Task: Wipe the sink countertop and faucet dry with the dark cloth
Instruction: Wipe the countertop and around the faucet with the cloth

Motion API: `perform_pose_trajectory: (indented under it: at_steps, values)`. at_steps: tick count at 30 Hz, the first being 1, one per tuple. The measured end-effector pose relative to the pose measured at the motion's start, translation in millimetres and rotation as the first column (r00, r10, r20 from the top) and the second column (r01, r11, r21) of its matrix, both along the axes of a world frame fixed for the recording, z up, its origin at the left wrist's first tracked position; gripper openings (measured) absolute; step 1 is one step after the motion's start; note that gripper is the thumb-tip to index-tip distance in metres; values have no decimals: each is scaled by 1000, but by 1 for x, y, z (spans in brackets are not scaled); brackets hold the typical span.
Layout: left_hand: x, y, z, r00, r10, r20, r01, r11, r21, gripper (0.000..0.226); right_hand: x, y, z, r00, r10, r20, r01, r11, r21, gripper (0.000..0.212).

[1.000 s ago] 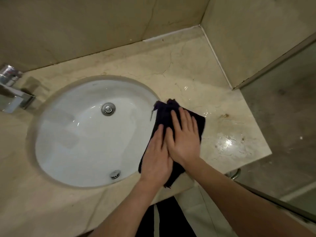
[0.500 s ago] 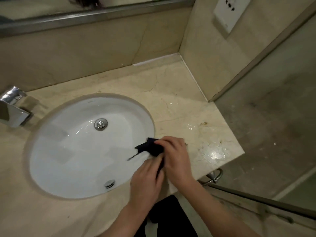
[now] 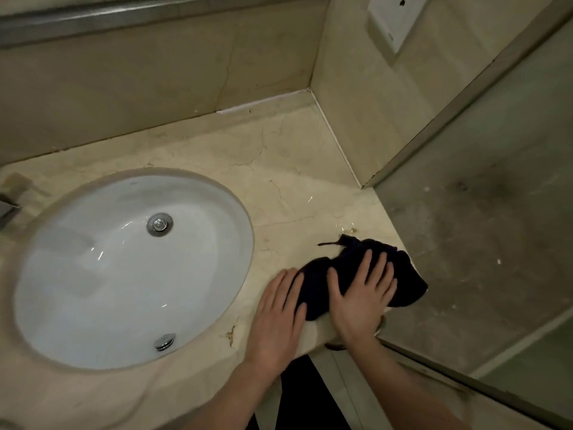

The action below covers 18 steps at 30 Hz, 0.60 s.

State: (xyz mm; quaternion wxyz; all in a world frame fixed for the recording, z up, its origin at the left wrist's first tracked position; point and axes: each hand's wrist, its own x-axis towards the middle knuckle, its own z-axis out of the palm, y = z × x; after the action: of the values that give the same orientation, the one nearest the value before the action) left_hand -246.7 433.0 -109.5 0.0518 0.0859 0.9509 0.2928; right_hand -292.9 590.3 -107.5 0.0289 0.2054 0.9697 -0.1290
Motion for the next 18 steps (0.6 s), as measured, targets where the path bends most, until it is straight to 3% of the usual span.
perform_pose_trajectory:
  at_steps: [3,6,10,13,16,18]
  values:
    - [1,0,2,998,57,19,-59,992,108,51,-46,8,-4,999,23,-23,-22,999,46,83]
    - [-1,4,2,995,101,12,-101,990,103,54,-91,6,-8,992,108,-66,-104,993,62,73]
    - [-6,5,0,982,186,26,-188,963,192,54,-118,-52,-7,929,355,-103,-353,935,40,66]
    - [-6,6,0,972,235,22,-234,949,211,51,-135,-76,-8,797,588,-138,-599,799,-50,58]
    - [-7,4,0,969,246,38,-248,943,223,52,-143,-59,3,596,789,-152,-801,571,-178,45]
    - [-5,4,4,955,290,67,-297,921,253,52,-138,-35,18,499,849,-174,-852,443,-281,34]
